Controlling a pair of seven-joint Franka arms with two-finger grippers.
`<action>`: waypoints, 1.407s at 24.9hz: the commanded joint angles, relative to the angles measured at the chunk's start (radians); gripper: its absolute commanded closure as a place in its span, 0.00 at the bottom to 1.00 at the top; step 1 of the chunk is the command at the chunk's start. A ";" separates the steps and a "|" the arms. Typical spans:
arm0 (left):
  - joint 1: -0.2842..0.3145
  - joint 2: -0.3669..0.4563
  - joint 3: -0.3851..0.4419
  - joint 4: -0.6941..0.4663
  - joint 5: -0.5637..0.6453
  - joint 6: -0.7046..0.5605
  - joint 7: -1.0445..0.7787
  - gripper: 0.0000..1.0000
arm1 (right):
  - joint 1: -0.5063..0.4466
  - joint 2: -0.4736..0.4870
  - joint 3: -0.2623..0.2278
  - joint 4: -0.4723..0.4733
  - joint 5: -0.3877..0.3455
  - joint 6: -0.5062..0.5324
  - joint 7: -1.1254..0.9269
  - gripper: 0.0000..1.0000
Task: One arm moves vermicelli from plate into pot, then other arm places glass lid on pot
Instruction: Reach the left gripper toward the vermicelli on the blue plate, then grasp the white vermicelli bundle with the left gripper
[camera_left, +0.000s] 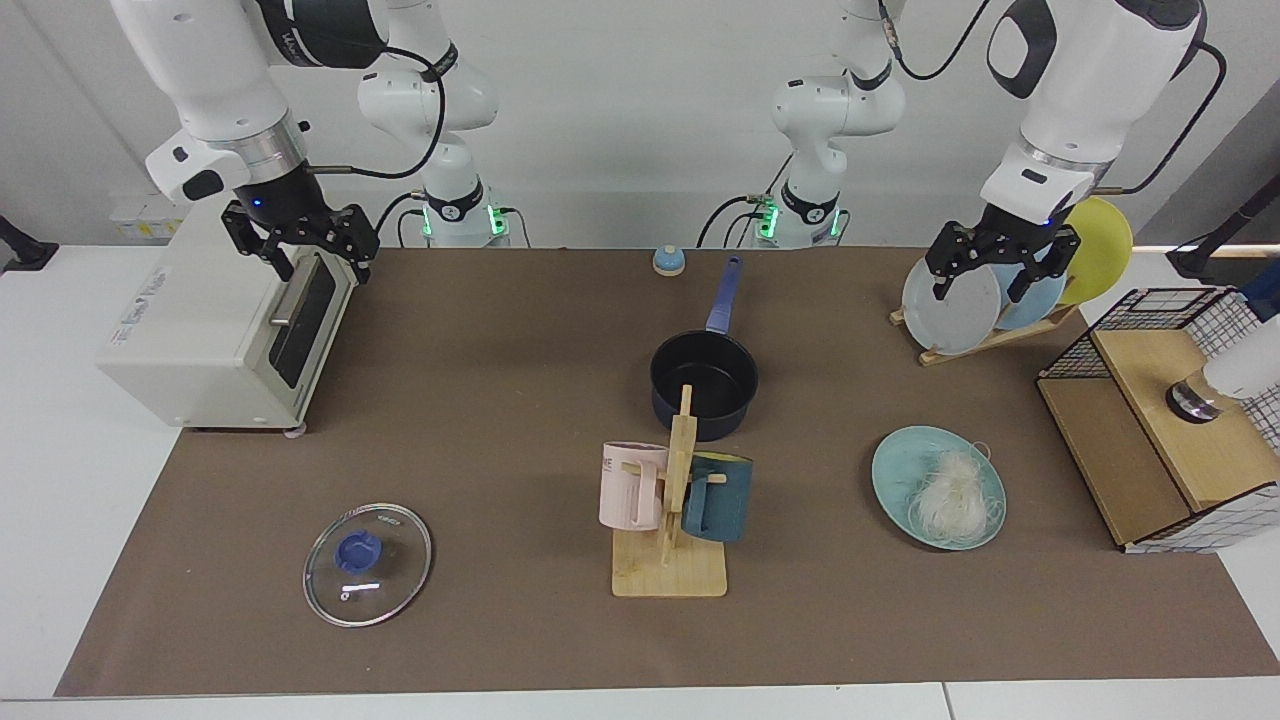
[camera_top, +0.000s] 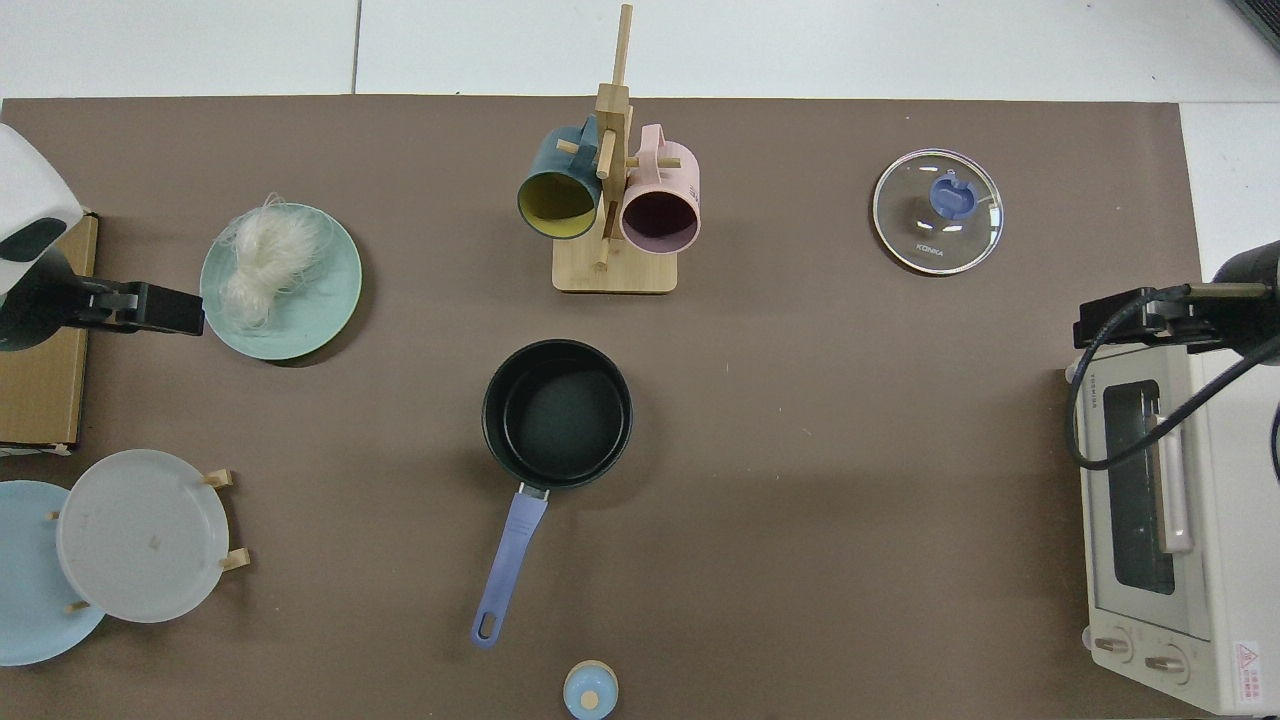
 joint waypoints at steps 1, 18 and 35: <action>0.005 0.068 0.007 0.057 -0.008 0.033 0.005 0.00 | -0.010 -0.001 0.003 0.002 0.012 0.011 -0.008 0.01; 0.032 0.296 0.038 0.065 0.009 0.356 0.046 0.00 | -0.010 -0.006 0.001 -0.008 0.006 0.013 -0.004 0.01; 0.020 0.477 0.038 -0.063 -0.005 0.621 0.048 0.00 | -0.010 -0.001 0.001 -0.008 0.006 0.036 -0.004 0.01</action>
